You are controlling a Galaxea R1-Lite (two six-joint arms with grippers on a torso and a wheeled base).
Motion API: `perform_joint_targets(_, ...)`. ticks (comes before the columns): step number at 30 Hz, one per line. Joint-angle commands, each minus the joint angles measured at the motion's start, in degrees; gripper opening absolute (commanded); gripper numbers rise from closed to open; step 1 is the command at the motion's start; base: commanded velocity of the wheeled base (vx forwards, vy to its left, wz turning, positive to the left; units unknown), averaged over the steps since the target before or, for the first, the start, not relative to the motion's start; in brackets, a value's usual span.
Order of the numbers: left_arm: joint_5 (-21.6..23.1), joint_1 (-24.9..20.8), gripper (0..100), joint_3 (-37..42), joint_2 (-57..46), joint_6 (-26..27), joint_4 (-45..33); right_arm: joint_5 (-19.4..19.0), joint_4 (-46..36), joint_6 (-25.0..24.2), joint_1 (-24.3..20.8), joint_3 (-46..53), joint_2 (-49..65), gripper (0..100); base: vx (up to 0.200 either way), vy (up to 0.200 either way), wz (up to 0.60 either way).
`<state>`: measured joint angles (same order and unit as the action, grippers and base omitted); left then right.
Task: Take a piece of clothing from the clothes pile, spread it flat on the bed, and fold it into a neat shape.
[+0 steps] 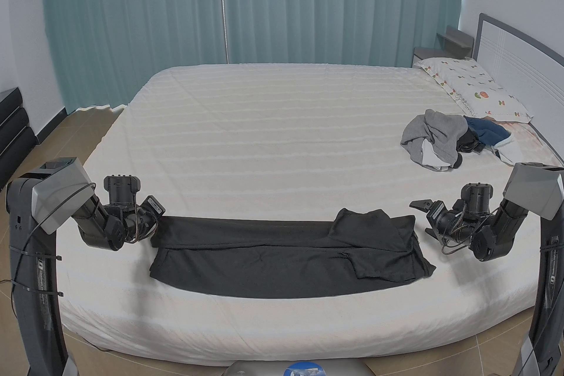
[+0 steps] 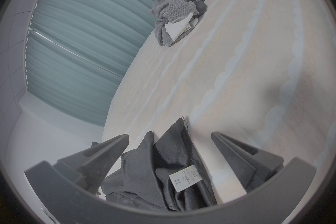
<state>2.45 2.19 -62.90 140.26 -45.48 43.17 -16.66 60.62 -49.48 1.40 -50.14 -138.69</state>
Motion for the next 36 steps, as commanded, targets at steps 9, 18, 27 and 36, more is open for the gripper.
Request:
perform_joint_targets(9,-0.08,0.00,100,0.41,0.10,-1.19,1.13,0.05,0.02,0.00,-0.08,-0.84,-0.26,100,0.000,0.000,0.00)
perform_joint_targets(18,-0.08,0.00,100,0.94,0.18,-1.36,1.13,0.05,0.02,0.09,-0.61,-1.45,-0.88,100,0.000,0.000,0.00)
perform_joint_targets(27,0.19,0.35,100,2.08,-1.05,-3.74,1.13,-0.30,1.25,0.09,-2.81,3.47,5.10,100,0.000,0.000,0.00)
perform_joint_targets(36,0.63,0.44,100,2.17,-0.61,-3.82,1.04,-0.21,1.60,0.79,-8.78,5.58,6.33,100,0.000,0.000,0.00)
